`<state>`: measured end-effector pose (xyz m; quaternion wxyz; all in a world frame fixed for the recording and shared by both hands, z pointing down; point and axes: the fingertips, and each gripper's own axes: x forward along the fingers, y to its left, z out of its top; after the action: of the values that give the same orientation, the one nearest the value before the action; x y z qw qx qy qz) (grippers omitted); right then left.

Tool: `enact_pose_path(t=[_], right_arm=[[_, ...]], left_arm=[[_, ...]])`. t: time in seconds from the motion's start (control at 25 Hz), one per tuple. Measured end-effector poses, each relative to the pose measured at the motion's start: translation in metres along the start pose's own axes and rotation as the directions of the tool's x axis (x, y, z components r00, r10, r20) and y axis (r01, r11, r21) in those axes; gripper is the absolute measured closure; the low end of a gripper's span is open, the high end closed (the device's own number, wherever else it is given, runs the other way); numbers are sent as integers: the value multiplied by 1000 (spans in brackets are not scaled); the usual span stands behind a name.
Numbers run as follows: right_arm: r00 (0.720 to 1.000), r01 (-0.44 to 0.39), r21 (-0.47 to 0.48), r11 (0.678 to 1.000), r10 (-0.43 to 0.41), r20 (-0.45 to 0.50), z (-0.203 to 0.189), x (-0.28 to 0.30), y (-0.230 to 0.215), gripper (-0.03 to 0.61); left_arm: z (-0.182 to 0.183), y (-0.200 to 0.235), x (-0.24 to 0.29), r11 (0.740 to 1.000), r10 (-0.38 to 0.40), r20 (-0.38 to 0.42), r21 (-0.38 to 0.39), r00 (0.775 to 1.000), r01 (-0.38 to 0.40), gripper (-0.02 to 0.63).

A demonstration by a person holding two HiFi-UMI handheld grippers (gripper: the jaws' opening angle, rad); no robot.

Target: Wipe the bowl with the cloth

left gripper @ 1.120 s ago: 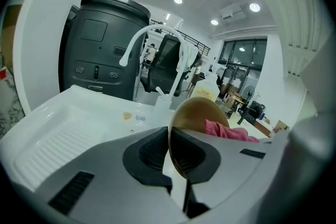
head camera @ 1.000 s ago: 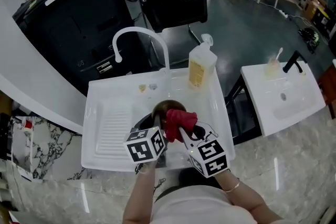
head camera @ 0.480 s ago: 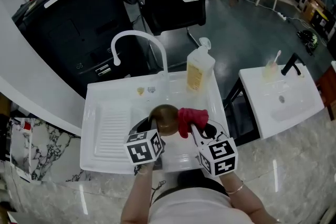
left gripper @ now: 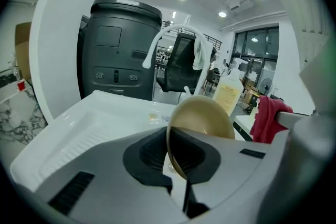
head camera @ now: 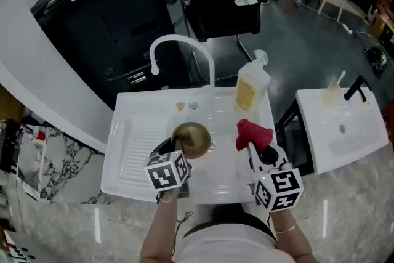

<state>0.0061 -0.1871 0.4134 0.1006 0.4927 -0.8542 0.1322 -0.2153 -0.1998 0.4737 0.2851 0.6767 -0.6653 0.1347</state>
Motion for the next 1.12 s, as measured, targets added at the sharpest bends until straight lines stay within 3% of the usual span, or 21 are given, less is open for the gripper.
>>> enact_pose_path(t=[0.28, 0.52, 0.8, 1.12], right_arm=[[999, -41, 13, 999, 41, 0, 2, 9, 9, 526], [997, -75, 9, 997, 75, -10, 3, 23, 15, 526], [993, -113, 8, 994, 113, -31, 1, 40, 21, 526], [988, -147, 18, 989, 148, -52, -1, 55, 25, 526]], left_arm=[[10, 56, -2, 991, 124, 33, -64, 992, -121, 586], [9, 105, 8, 969, 207, 5, -140, 978, -204, 586], [-6, 162, 25, 927, 291, -76, -225, 954, -300, 586], [-38, 208, 51, 862, 329, -204, -335, 922, -381, 586]])
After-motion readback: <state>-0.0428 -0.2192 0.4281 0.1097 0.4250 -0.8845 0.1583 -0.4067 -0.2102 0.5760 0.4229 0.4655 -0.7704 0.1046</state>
